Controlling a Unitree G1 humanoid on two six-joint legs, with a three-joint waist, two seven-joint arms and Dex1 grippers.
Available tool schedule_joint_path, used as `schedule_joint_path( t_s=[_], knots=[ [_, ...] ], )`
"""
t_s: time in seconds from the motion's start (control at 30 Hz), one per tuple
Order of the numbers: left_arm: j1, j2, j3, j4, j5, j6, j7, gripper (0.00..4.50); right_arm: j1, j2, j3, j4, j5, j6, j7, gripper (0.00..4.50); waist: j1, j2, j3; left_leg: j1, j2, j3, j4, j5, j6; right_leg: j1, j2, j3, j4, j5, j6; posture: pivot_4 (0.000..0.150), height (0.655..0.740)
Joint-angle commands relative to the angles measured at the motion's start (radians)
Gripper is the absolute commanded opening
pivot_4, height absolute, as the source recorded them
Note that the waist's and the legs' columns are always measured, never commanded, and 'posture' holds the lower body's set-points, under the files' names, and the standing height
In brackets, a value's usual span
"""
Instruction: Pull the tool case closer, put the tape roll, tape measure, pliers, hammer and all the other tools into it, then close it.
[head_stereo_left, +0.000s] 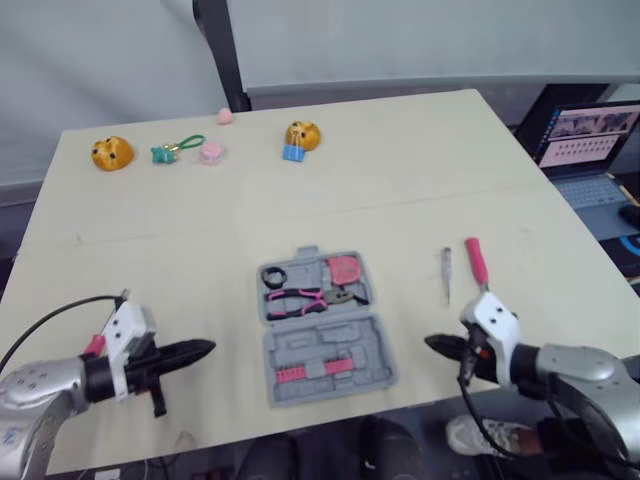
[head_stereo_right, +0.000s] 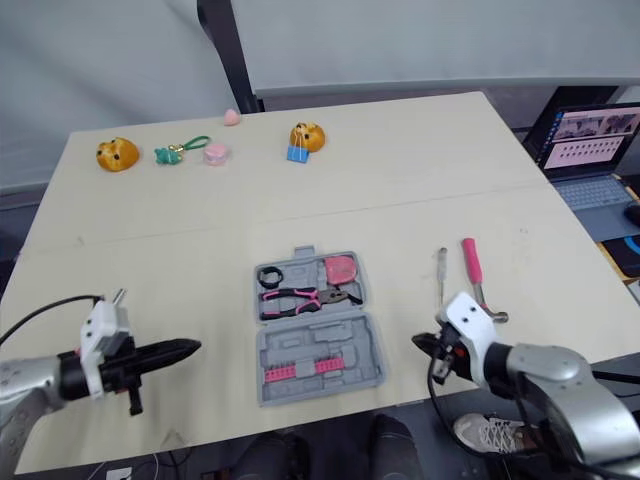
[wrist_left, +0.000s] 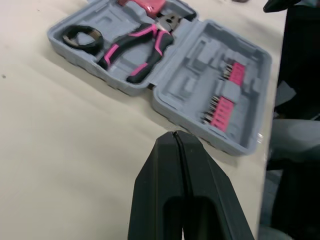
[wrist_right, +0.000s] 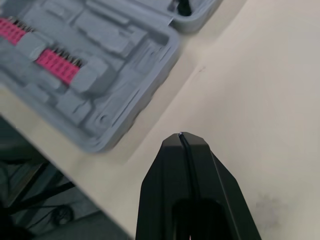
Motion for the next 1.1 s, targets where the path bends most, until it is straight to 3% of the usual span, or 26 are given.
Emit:
schedule_joint_path(
  t_s=[0.03, 0.27, 0.37, 0.57, 0.6, 1.1],
  knots=[
    [0.102, -0.052, 0.069, -0.076, -0.028, -0.065, -0.013, 0.01, 0.095, -0.03, -0.089, -0.089, 0.102, 0.013, 0.077, 0.0, 0.002, 0.0, 0.0, 0.0, 0.0, 0.0, 0.0, 0.0, 0.0, 0.0, 0.0, 0.0, -0.002, 0.0, 0.0, 0.15, 0.7155],
    [0.346, -0.176, 0.076, -0.09, 0.02, -0.209, -0.043, 0.01, 0.198, -0.021, -0.167, -0.147, 0.216, 0.051, 0.061, 0.0, 0.012, -0.001, 0.001, 0.001, 0.001, 0.001, 0.002, -0.004, 0.001, 0.0, -0.001, 0.002, -0.004, 0.0, -0.001, 0.15, 0.7155],
    [0.402, -0.202, 0.061, -0.081, 0.029, -0.241, -0.041, 1.3, 0.236, -0.031, -0.179, -0.139, 0.215, 0.043, 0.064, 0.83, 0.023, -0.002, 0.001, 0.001, 0.002, 0.002, 0.002, -0.006, 0.001, -0.001, -0.001, 0.003, -0.004, -0.001, -0.002, 0.15, 0.7155],
    [0.408, -0.242, 0.061, -0.02, 0.054, -0.32, -0.011, 4.47, 0.297, -0.041, -0.254, -0.067, 0.198, -0.009, 0.095, 3.96, 0.027, -0.002, 0.001, -0.001, 0.001, 0.001, 0.002, -0.007, 0.004, 0.0, -0.001, 0.004, -0.005, -0.002, -0.004, 0.15, 0.7155],
    [0.408, -0.25, 0.069, -0.006, 0.051, -0.321, -0.001, 4.5, 0.299, -0.04, -0.27, -0.05, 0.19, -0.024, 0.095, 4.46, 0.026, -0.002, 0.001, -0.001, 0.001, 0.001, 0.002, -0.008, 0.004, 0.0, -0.001, 0.004, -0.005, -0.002, -0.004, 0.15, 0.7155],
    [0.388, -0.258, 0.044, 0.151, 0.053, -0.48, -0.041, 4.5, 0.29, -0.047, -0.263, 0.012, 0.159, -0.097, 0.093, 4.49, 0.022, -0.002, 0.001, 0.0, 0.001, 0.003, 0.004, -0.008, 0.005, 0.0, 0.0, 0.001, -0.004, -0.002, -0.004, 0.15, 0.7155]
  ],
)
